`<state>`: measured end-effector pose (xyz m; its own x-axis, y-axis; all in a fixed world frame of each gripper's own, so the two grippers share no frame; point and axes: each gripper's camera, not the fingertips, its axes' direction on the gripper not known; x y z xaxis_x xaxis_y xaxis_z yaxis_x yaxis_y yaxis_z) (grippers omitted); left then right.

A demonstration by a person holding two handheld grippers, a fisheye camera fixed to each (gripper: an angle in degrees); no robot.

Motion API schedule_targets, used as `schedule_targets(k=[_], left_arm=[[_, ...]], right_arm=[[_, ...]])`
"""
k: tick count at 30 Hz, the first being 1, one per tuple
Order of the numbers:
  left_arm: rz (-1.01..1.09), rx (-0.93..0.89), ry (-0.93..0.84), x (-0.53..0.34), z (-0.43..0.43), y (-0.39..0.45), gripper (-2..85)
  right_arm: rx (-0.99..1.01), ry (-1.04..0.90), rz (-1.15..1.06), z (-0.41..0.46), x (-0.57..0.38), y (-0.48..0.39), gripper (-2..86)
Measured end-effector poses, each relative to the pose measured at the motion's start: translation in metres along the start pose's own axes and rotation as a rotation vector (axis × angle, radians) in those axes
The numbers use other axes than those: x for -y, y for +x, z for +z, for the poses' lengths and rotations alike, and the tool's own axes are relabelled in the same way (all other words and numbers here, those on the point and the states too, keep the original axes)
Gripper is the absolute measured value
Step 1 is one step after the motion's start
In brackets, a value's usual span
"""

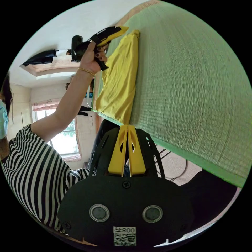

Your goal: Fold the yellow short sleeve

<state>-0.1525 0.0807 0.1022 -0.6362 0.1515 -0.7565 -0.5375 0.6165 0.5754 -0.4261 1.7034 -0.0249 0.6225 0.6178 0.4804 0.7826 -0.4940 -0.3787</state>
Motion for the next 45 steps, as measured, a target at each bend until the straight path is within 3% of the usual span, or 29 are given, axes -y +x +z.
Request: schedule_targets(k=[7, 10, 19, 28, 36, 42, 45], left_arm=[[0.038, -0.091, 0.028, -0.058, -0.024, -0.002, 2.5], [-0.017, -0.161, -0.043, -0.105, -0.019, -0.006, 3.9], [-0.079, -0.154, -0.261, -0.18, 0.019, -0.006, 3.3], [-0.014, -0.149, -0.313, -0.196, 0.043, -0.014, 1.7], [-0.057, -0.2, -0.246, -0.223, 0.041, -0.038, 3.2], [-0.25, -0.067, -0.041, -0.264, 0.001, -0.086, 2.5], [-0.388, 0.013, 0.041, -0.291, -0.016, -0.116, 1.9]], right_arm=[[-0.185, -0.008, -0.239, 0.006, 0.045, -0.05, 0.2], [-0.227, -0.025, -0.209, 0.019, 0.047, -0.043, 0.5], [-0.084, -0.062, -0.122, 0.036, 0.027, -0.019, 1.9], [0.18, -0.006, 0.042, 0.047, 0.013, 0.015, 1.1], [0.312, 0.0, 0.105, 0.046, 0.007, 0.022, 0.4], [0.215, 0.011, 0.074, 0.028, -0.001, -0.003, 0.0], [0.123, 0.002, -0.045, 0.026, 0.017, -0.049, 0.0]])
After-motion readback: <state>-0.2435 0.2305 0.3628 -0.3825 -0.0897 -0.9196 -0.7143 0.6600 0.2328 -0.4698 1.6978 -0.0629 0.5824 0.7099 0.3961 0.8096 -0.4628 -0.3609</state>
